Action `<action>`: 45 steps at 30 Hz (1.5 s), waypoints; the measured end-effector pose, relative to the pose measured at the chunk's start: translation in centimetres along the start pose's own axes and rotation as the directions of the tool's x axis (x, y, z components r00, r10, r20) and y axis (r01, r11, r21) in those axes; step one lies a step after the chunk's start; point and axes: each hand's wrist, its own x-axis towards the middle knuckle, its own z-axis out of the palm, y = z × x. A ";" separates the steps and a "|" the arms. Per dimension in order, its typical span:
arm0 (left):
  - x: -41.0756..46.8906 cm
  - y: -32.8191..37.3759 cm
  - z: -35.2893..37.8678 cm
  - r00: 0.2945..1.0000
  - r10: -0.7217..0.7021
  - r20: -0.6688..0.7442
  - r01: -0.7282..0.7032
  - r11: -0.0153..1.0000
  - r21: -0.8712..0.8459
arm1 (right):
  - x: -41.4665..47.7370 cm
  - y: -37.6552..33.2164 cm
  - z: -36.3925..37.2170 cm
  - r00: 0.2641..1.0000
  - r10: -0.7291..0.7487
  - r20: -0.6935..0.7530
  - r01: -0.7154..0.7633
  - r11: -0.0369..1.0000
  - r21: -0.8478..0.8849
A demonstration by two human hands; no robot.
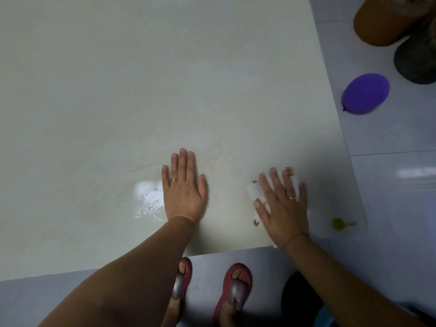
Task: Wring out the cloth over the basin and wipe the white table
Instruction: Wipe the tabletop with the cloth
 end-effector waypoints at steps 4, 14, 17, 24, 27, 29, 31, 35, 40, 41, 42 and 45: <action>0.1 0.1 -0.2 1.000 -0.006 0.005 0.006 1.000 0.000 | 1.6 -7.1 -0.1 0.949 0.314 -0.015 -0.310 0.944 0.110; 0.1 0.2 -0.5 1.000 -0.003 0.019 0.004 0.999 -0.047 | 7.6 -2.1 -1.4 0.999 0.018 -0.035 -0.017 1.000 0.014; 0.1 0.1 -0.4 0.999 -0.006 0.043 0.009 0.998 -0.058 | 8.5 -6.6 -1.7 0.961 0.274 -0.042 -0.268 0.956 0.118; 0.3 -0.1 -0.7 0.999 0.001 0.052 0.003 0.997 -0.080 | 10.3 -5.5 -2.2 0.928 -0.370 -0.042 0.369 0.929 -0.029; 0.3 -0.1 -0.6 0.998 -0.002 0.066 0.007 0.997 -0.076 | 13.6 -3.7 -2.8 0.994 0.054 -0.093 -0.047 0.996 0.077; 0.3 0.0 -0.6 0.997 -0.001 0.071 0.007 0.997 -0.079 | 14.7 -6.5 -2.8 0.941 0.326 -0.093 -0.307 0.935 0.177; 0.4 -0.1 -1.0 0.998 0.008 0.069 -0.002 0.996 -0.087 | 14.4 -10.3 -2.5 0.961 0.262 -0.083 -0.246 0.955 0.164; 0.3 -0.2 -1.7 0.998 0.025 0.051 -0.016 0.984 -0.175 | 13.9 -10.6 -2.5 0.952 -0.300 -0.059 0.301 0.953 0.011; 2.9 -0.1 -3.1 1.000 0.015 -0.020 -0.020 0.965 -0.263 | 19.6 -4.8 -3.9 0.989 -0.062 -0.132 0.068 0.997 0.041; 4.3 -0.2 -3.4 0.999 0.023 -0.039 -0.032 0.965 -0.261 | 20.6 -4.9 -4.1 0.982 0.125 -0.140 -0.110 0.988 0.113; 5.9 -0.4 -3.7 0.998 0.024 -0.059 -0.038 0.967 -0.252 | 21.3 -6.1 -4.1 0.950 0.282 -0.133 -0.257 0.950 0.175; 11.0 -1.0 -4.1 0.995 -0.017 -0.100 -0.005 0.976 -0.216 | 21.1 -11.6 -3.6 0.961 0.255 -0.105 -0.235 0.957 0.169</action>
